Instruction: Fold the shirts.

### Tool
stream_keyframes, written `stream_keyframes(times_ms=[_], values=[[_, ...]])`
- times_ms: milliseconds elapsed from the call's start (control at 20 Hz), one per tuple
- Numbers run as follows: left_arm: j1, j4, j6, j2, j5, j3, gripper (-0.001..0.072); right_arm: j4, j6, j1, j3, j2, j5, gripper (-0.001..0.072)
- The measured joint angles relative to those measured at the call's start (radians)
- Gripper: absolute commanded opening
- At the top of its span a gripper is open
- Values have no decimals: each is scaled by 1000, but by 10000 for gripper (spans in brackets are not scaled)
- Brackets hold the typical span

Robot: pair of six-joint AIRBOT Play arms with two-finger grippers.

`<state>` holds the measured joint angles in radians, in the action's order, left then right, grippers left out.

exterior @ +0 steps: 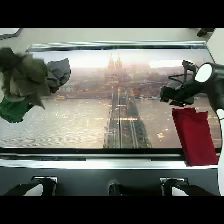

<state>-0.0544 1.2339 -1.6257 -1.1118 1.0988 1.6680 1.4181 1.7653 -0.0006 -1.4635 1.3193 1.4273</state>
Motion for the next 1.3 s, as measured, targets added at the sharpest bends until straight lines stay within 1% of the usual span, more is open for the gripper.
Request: stream_keyframes(times_ms=[150,350,600,750,800,850,900,950,1050,1200,1300], values=[[211,-26,-7,112,-78,1,29,0,-10,0,0,-62,37,459],[444,-35,-21,109,-91,-19,29,6,-28,0,0,-149,74,461],[627,-45,-27,-56,-77,-147,30,63,-58,0,0,-243,156,461],[689,-115,-29,-218,-80,-229,32,80,-76,0,0,-266,200,461],[695,-147,-32,-272,-85,-241,189,83,-79,0,0,-268,207,462],[690,-188,-39,-324,-90,-244,645,86,-82,0,0,-267,210,478],[673,-235,-48,-366,-96,-237,701,85,-87,0,0,-263,213,510],[649,-282,-55,-396,-95,-224,700,82,-97,0,0,-254,214,511],[573,-368,-38,-426,-76,-171,700,45,-111,0,6,-226,211,604],[414,-391,-13,-419,11,-75,700,-58,-146,0,35,-164,199,606],[307,-336,-6,-405,99,-45,699,-123,-166,0,73,-122,185,624]])
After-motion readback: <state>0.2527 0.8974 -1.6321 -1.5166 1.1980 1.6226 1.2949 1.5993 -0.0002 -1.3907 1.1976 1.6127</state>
